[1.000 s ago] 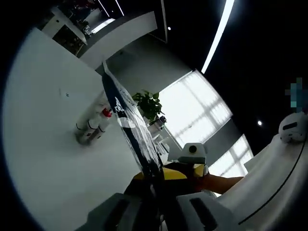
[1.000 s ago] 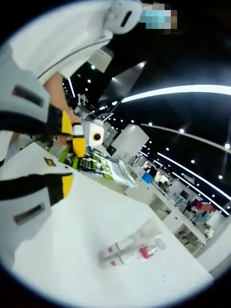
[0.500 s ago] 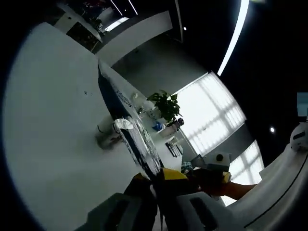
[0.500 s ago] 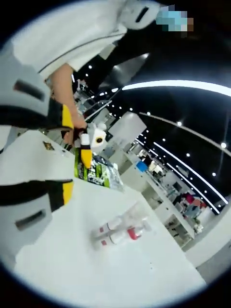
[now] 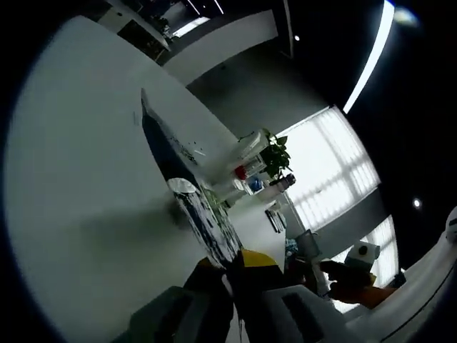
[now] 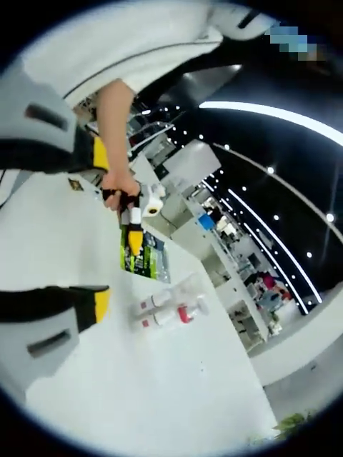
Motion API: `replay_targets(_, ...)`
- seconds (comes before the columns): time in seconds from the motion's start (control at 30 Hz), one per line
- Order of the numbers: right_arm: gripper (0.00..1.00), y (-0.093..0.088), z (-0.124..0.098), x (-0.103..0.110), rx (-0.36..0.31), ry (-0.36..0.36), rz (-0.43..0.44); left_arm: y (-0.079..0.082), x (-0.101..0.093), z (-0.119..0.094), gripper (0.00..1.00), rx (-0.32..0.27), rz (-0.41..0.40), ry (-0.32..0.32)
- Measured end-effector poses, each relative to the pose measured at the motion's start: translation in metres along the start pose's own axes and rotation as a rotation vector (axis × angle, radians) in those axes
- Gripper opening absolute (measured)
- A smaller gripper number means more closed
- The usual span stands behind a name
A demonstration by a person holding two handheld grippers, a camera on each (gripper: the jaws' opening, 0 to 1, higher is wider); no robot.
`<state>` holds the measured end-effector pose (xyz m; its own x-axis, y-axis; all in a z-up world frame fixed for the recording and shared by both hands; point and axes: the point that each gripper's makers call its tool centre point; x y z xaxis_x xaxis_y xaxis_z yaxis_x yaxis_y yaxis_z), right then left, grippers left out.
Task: Arrange the skincare products in the storage area until every visible bottle or jar stands upright without overlapping.
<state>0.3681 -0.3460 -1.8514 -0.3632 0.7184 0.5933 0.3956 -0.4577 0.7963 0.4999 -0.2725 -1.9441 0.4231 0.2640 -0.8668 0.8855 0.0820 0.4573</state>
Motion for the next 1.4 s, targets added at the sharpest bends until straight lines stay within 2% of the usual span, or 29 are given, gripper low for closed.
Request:
replay_targets(0.17, 0.64, 0.014, -0.008, -0.01, -0.037, -0.066, -0.066, 0.002, 0.017, 0.012, 0.0, 0.02, -0.031, 0.022)
replay_targets(0.33, 0.64, 0.014, -0.013, -0.018, -0.035, -0.094, -0.055, 0.003, 0.039, 0.021, 0.0, 0.039, -0.064, 0.069)
replay_targets(0.53, 0.64, 0.012, -0.019, -0.024, -0.024, -0.109, -0.039, 0.003, 0.056, 0.028, 0.0, 0.046, -0.102, 0.102)
replay_targets(0.77, 0.63, 0.016, -0.025, -0.029, -0.041, -0.129, -0.029, 0.0, 0.062, 0.037, 0.0, 0.087, -0.096, 0.127)
replay_targets(0.93, 0.63, 0.015, -0.03, -0.034, -0.044, -0.15, -0.022, -0.004, 0.074, 0.043, 0.0, 0.139, -0.085, 0.171)
replay_targets(1.03, 0.63, 0.015, -0.032, -0.036, -0.047, -0.159, -0.02, -0.003, 0.076, 0.043, 0.0, 0.143, -0.091, 0.182)
replay_targets(1.23, 0.63, 0.014, -0.034, -0.039, -0.043, -0.166, -0.015, -0.005, 0.087, 0.043, 0.01, 0.156, -0.11, 0.25)
replay_targets(1.33, 0.63, 0.015, -0.033, -0.039, -0.044, -0.165, -0.015, -0.006, 0.092, 0.041, 0.01, 0.148, -0.17, 0.279)
replay_targets(1.4, 0.63, 0.015, -0.033, -0.039, -0.046, -0.165, -0.016, -0.006, 0.093, 0.041, 0.01, 0.148, -0.169, 0.283)
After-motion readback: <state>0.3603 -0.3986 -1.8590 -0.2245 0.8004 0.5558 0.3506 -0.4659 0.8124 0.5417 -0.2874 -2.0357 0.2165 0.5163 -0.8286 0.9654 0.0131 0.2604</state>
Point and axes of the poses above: the point that each gripper's makers call its tool centre point, and the gripper's own axes: z roughly forward along the fingers, x roughly to its left, y roughly out of its top, and after that the axes turned 8 degrees about -x, right-handed
